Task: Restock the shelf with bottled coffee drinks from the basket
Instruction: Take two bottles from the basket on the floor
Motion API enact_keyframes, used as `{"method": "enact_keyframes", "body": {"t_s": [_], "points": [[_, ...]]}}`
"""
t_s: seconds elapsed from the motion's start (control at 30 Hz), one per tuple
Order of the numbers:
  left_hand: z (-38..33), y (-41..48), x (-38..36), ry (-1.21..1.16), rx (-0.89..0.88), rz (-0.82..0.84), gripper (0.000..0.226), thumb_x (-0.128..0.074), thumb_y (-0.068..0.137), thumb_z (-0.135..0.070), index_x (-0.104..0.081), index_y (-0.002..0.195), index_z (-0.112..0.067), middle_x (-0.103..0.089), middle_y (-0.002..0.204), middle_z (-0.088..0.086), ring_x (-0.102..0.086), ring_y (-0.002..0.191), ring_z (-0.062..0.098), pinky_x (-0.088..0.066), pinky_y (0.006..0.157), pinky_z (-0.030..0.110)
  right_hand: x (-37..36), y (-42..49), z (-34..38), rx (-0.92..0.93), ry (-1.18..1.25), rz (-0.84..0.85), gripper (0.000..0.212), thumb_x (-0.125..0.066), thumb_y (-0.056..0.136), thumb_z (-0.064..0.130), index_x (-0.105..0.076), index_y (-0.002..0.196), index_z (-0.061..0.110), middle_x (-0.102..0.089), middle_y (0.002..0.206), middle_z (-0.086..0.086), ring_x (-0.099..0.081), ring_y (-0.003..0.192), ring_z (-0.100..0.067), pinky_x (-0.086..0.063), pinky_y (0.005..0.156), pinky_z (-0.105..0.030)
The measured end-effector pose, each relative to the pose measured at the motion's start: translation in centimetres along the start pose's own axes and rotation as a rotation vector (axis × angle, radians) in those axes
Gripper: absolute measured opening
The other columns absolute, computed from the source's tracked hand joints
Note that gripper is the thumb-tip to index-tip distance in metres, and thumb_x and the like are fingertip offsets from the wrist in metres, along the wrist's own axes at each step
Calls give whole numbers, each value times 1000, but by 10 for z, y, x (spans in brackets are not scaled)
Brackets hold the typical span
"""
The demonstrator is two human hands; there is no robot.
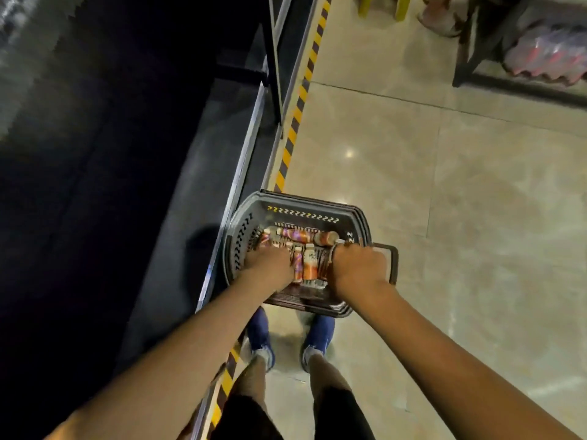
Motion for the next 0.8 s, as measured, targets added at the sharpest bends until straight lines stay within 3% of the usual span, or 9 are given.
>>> {"method": "enact_keyframes", "body": {"t_s": [0.13,0.27,0.43,0.6,0.8], "points": [[15,108,-63,-59,37,48,30,-50,95,-30,-61,118,-12,-62,121,10,-57,111,31,-45,90,40,-72,88,8,-56,61,80,40,-59,91,18,-54,130,18,-62,127,-7,-60,117,-29,-50,88,-38],[40,230,-148,-260,147,32,28,-56,93,-27,-61,116,-11,-58,122,10,-58,110,30,-48,87,39,-181,191,12,-204,294,136,70,-63,89,30,-27,147,15,-45,139,-14,-49,124,-35,-47,95,-44],[71,360,-246,-540,330,-59,56,-67,88,-29,-47,138,-16,-50,137,13,-53,122,32,-48,97,41,-319,299,10,-498,699,172,78,-64,88,41,-23,146,8,-38,141,-23,-42,127,-43,-39,102,-46],[101,458,-311,-753,582,-154,66,-73,84,-32,-43,137,-6,-49,138,19,-52,122,38,-46,96,46,-398,368,16,-676,819,33,101,-67,84,47,-7,152,3,-35,143,-27,-42,128,-43,-40,102,-48],[106,526,-352,-664,664,-126,89,-77,77,-48,-36,142,-4,-43,142,23,-45,128,41,-41,101,50,-439,397,27,-869,1025,-243,81,-78,73,49,-39,127,3,-52,128,-20,-51,118,-39,-46,93,-48]]}}
Point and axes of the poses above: each hand's wrist, its own y-axis towards the middle knuckle, its own x-axis out of the back of the hand, z = x × y, the point moved 1 cm from there along y, towards the middle knuckle
